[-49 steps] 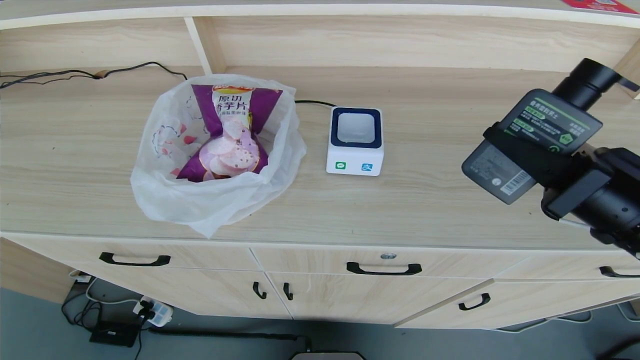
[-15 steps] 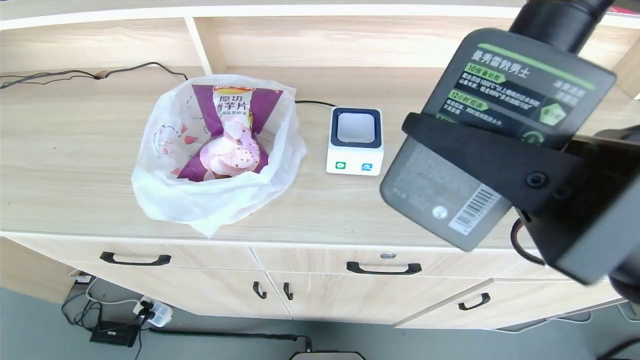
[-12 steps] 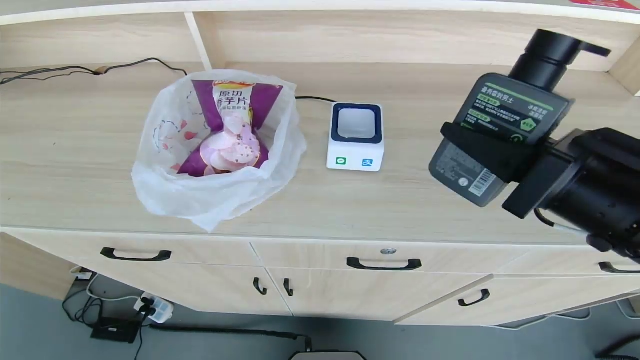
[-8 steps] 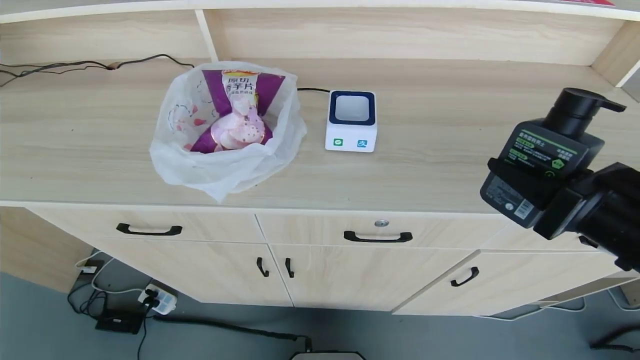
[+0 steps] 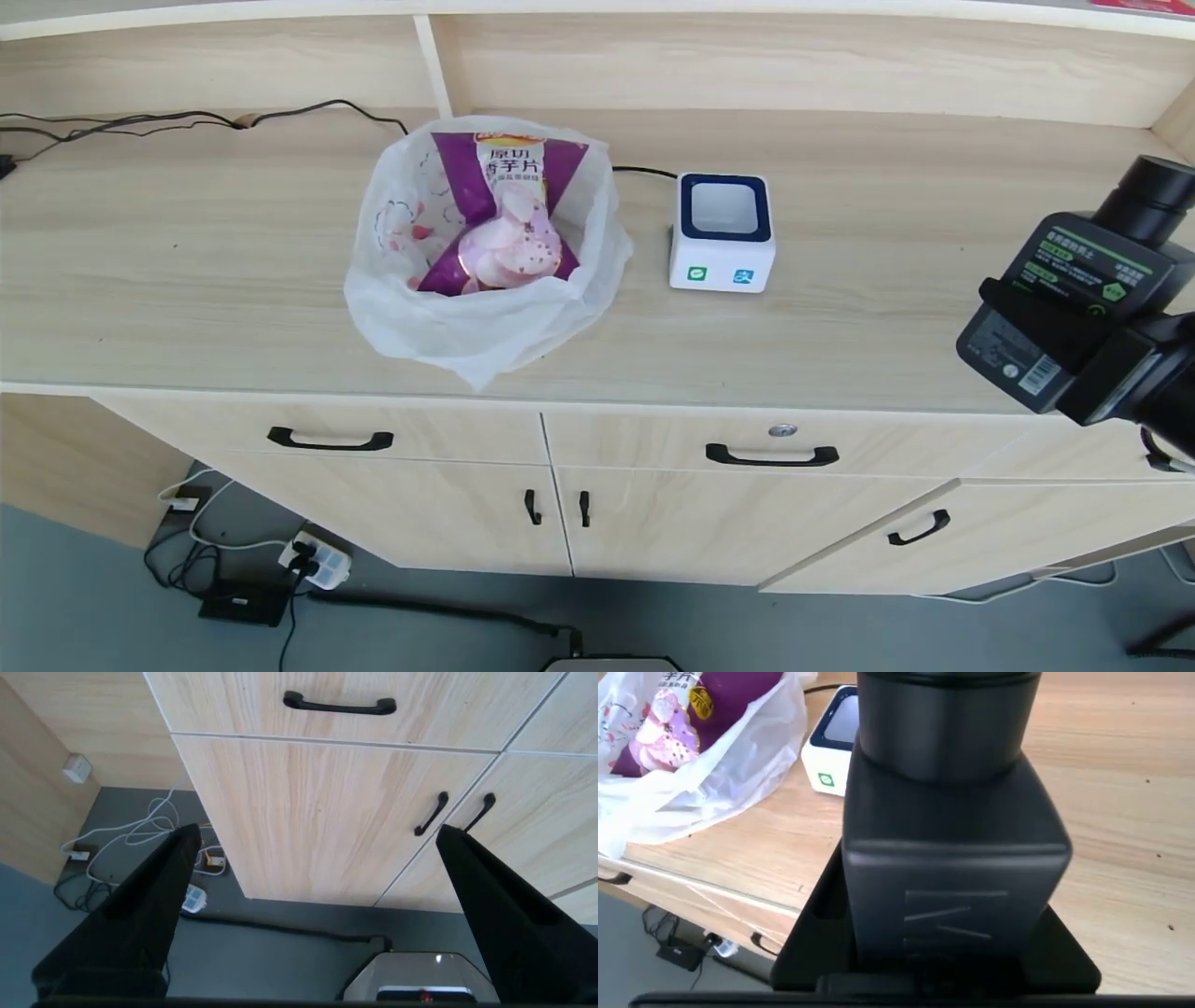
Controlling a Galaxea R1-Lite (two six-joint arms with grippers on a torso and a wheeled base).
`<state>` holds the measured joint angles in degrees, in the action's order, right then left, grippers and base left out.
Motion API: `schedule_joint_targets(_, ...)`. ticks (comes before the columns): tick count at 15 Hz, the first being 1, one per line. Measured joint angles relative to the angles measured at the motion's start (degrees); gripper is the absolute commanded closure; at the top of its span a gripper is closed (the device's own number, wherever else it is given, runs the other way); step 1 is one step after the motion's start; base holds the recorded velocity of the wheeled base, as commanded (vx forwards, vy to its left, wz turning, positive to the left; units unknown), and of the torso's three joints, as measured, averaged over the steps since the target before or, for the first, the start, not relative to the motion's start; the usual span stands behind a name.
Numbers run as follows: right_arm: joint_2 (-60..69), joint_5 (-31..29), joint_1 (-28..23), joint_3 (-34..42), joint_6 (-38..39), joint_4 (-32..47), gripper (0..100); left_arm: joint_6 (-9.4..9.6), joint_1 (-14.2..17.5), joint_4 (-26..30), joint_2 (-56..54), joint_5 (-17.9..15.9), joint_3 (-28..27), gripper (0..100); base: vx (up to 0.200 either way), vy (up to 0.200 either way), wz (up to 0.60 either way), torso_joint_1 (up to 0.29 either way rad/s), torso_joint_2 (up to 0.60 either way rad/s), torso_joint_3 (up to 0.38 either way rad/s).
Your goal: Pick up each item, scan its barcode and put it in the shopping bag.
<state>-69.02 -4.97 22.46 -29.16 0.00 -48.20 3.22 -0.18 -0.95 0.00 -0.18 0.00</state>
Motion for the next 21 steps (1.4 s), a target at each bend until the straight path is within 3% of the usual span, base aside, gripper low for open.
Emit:
schedule_joint_targets(6, 0.21, 0.13, -0.41, -0.02, 0.00, 0.06, 100, -1.08, 0.00, 0.00, 0.00, 0.02, 0.00, 0, 0.000, 0.200, 0.00, 0.002, 0.00, 0.002)
schedule_joint_targets(11, 0.09, 1.67, -0.38, -0.22, -0.18, 0.24, 100, -1.01, 0.02, -0.09, 0.00, 0.02, 0.00, 0, 0.000, 0.000, 0.00, 0.000, 0.00, 0.000)
schedule_joint_targets(14, -0.27, 2.49, -0.40, -1.01, -0.44, 0.37, 100, -1.01, 0.02, 0.00, 0.00, 0.00, 0.00, 0, 0.200, 0.000, 0.00, -0.004, 0.00, 0.007)
schedule_joint_targets(17, -1.10, 8.12, -0.33, -3.88, -2.49, 0.30, 100, -1.08, 0.02, -0.09, 0.00, 0.00, 0.00, 0, 0.200, 0.000, 0.00, 0.004, 0.00, 0.005)
schedule_joint_targets(21, -3.24, 10.34, -1.49, -5.16, -2.67, 0.17, 100, -1.11, 0.02, -0.09, 0.00, 0.00, 0.00, 0, 0.000, 0.000, 0.00, 0.000, 0.00, 0.000)
